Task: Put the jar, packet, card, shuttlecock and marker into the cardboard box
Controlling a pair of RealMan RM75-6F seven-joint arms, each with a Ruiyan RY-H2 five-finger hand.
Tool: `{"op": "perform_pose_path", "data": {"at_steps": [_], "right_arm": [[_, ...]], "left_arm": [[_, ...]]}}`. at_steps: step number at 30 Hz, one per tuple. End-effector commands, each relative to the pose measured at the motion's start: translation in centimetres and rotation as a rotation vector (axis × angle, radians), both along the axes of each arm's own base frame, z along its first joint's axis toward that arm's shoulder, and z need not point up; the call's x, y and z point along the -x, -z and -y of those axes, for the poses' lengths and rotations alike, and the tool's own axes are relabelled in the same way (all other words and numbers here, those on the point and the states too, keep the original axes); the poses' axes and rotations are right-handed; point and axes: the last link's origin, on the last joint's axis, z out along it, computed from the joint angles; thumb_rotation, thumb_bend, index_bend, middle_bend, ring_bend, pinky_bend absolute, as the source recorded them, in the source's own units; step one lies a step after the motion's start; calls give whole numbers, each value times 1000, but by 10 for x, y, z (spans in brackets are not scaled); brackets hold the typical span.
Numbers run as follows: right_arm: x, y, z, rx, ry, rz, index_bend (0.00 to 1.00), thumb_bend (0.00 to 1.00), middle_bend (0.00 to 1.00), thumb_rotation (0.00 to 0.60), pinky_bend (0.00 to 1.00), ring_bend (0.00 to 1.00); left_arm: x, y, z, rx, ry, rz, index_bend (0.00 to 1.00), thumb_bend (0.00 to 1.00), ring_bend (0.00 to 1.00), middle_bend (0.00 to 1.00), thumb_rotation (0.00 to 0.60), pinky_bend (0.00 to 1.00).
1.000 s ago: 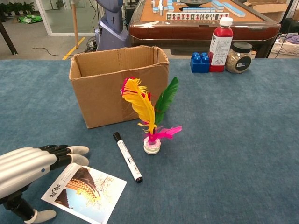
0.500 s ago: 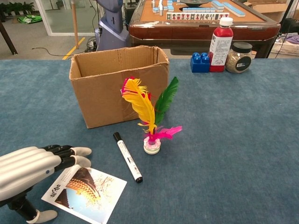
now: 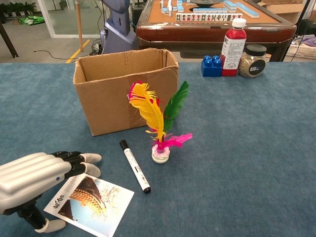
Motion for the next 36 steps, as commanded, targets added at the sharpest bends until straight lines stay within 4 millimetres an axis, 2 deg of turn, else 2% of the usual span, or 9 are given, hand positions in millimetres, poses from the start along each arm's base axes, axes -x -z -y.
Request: {"op": "perform_pose_path", "data": {"at_steps": [1, 12, 36], "right_arm": [[0, 0, 0, -1, 0, 0, 257, 191, 351, 600, 392, 262], [0, 1, 1, -5, 3, -1, 257, 191, 351, 600, 392, 262], [0, 2, 1, -8, 2, -1, 257, 191, 351, 600, 392, 262]], "left_arm": [[0, 0, 0, -1, -5, 8, 217, 187, 0, 0, 600, 83], [1, 0, 1, 6, -21, 33, 277, 198, 0, 0, 600, 85], [0, -3, 4, -9, -35, 117, 369, 378, 0, 0, 600, 87]]}}
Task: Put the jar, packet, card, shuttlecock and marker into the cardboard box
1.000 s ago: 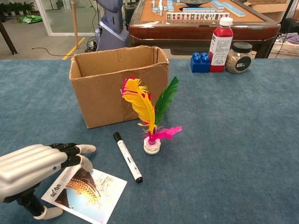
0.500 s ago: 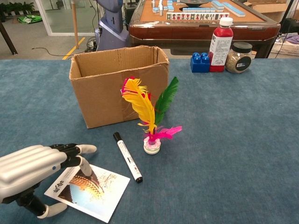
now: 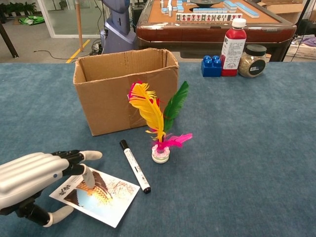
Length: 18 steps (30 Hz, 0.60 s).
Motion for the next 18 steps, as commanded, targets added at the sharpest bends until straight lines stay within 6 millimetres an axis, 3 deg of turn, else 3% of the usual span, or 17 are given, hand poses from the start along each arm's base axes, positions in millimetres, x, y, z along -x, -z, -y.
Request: {"op": "perform_pose_path", "data": {"at_steps": [1, 18], "right_arm": [[0, 0, 0, 0, 0, -1, 257, 191, 351, 600, 392, 262], [-2, -2, -2, 8, -9, 0, 257, 191, 351, 600, 392, 262]], "left_arm": [[0, -1, 1, -7, -5, 22, 381, 378, 0, 0, 600, 89], [-5, -4, 1, 4, -67, 198, 451, 378, 0, 0, 600, 105]]}}
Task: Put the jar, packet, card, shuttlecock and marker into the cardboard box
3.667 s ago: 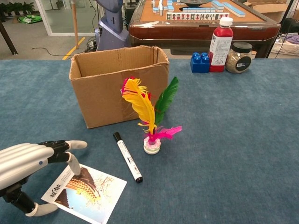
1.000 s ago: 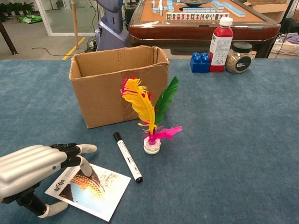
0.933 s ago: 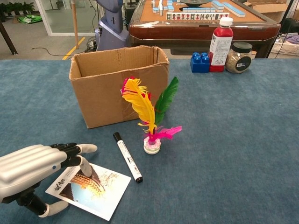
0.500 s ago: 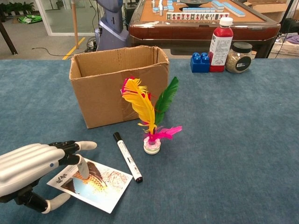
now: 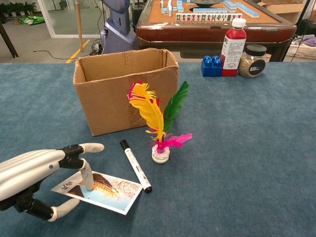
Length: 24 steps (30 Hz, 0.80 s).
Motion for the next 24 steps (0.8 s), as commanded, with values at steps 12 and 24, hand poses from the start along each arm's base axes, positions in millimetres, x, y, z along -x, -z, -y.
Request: {"op": "perform_pose_path", "data": {"at_steps": [12, 24], "right_arm": [[-1, -2, -2, 8, -7, 4, 257, 191, 351, 600, 392, 262], [-1, -2, -2, 10, -8, 5, 257, 191, 351, 600, 392, 262]], "left_arm": [[-10, -5, -12, -23, -10, 39, 465, 379, 0, 0, 600, 105], [-19, -12, -19, -31, -8, 67, 559, 396, 0, 0, 600, 108]]}}
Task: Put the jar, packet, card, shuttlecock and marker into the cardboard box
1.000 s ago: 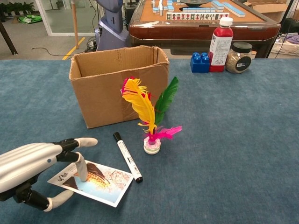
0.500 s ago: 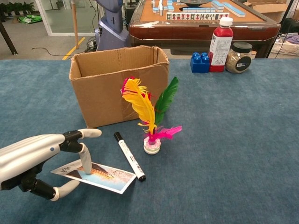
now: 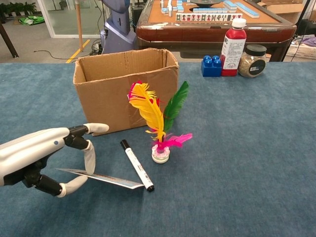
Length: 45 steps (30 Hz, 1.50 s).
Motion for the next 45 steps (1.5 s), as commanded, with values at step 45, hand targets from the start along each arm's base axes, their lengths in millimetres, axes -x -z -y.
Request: {"op": "perform_pose_path", "data": {"at_steps": [45], "right_arm": [[0, -3, -1, 9, -4, 8, 257, 191, 352, 600, 392, 262]], "left_arm": [[-15, 4, -7, 78, -37, 122, 602, 468, 0, 0, 600, 110]]}}
